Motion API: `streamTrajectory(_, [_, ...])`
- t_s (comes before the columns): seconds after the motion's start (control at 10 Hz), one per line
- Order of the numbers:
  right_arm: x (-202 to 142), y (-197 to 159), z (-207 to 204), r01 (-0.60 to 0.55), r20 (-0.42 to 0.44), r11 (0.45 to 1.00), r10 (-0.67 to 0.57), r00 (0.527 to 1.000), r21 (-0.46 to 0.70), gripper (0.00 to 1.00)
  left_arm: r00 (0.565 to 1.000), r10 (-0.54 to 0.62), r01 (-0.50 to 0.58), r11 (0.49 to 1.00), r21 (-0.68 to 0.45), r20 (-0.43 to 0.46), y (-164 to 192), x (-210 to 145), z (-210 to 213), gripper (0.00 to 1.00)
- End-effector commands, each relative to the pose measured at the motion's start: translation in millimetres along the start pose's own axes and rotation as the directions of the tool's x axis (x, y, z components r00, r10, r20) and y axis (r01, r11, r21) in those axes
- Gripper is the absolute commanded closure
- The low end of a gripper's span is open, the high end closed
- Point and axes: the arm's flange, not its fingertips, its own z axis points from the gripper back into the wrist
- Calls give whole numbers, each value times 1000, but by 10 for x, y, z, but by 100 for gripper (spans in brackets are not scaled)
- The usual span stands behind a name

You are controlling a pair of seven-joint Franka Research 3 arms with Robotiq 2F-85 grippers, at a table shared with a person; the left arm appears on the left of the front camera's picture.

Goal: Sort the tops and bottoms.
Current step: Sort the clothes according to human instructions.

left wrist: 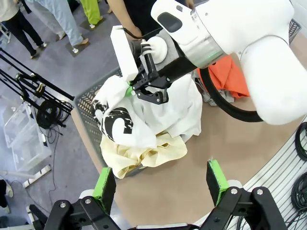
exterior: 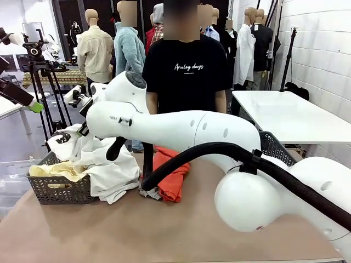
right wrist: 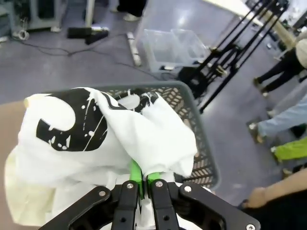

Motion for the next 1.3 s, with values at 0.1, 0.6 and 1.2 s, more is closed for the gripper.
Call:
streamTrajectory(0.1, [992, -810, -1290, 17, -198, 1000, -17, 980, -4, 100, 1000, 9, -9, 1000, 11, -4, 4, 25, 8, 1])
streamTrajectory(0.6, [944, -931, -2346, 67, -268, 963, 6, 963, 260, 100, 1000, 9, -9, 1000, 11, -4, 4, 25, 8, 1])
streamTrajectory(1.2, [806, -811, -2956, 2, -241, 922, 99, 966, 387, 100, 1000, 9, -9, 1000, 11, -4, 4, 25, 8, 1])
